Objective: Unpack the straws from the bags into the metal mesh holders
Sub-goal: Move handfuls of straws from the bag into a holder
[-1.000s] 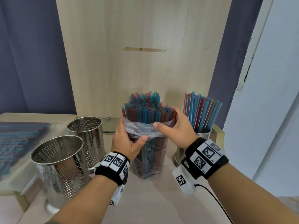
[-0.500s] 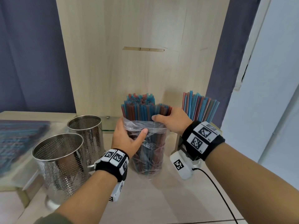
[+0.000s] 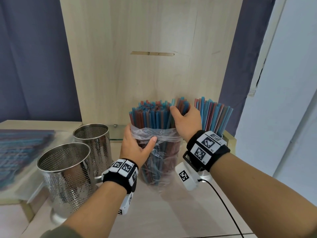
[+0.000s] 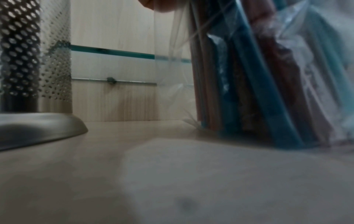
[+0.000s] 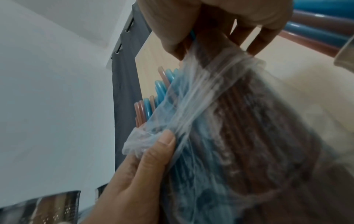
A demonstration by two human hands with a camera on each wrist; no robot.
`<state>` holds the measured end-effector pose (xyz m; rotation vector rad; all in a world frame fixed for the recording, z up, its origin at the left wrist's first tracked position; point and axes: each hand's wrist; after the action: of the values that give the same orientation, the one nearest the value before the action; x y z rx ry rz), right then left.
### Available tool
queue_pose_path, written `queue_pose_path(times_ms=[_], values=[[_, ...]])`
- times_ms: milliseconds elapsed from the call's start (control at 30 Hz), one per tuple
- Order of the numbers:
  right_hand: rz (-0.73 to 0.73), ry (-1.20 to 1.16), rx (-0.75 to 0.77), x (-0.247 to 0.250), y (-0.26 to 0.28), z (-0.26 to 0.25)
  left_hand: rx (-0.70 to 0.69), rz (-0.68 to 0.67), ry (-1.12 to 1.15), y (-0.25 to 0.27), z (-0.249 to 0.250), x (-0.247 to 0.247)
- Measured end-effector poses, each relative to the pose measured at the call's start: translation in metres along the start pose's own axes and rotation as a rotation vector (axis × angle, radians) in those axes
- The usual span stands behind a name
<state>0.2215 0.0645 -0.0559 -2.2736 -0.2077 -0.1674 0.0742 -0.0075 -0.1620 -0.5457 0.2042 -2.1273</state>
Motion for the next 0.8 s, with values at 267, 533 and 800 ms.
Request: queue_pose_path(times_ms=[267,533,800], values=[[0.040,-0.101,-0.040,0.000,-0.015,-0.006,0.005,0.008,-0.013,0.001,0.005,0.001],[0.071,-0.200,-0.047,0.003,-0.022,-0.005,0.024,-0.037,-0.031,-0.001,0.000,0.001],[0.110,-0.276,-0.062,0.011,-0.042,-0.018,0.003,-0.021,-0.022,0.000,0.003,0.002]])
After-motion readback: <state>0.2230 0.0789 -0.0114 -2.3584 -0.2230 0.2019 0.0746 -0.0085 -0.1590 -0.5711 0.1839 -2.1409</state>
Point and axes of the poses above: each hand's wrist, its own y-axis away from the middle knuckle, its own x-axis out of the back of the hand, z = x × y, and after that the axes turned 14 degrees about x, right-handed
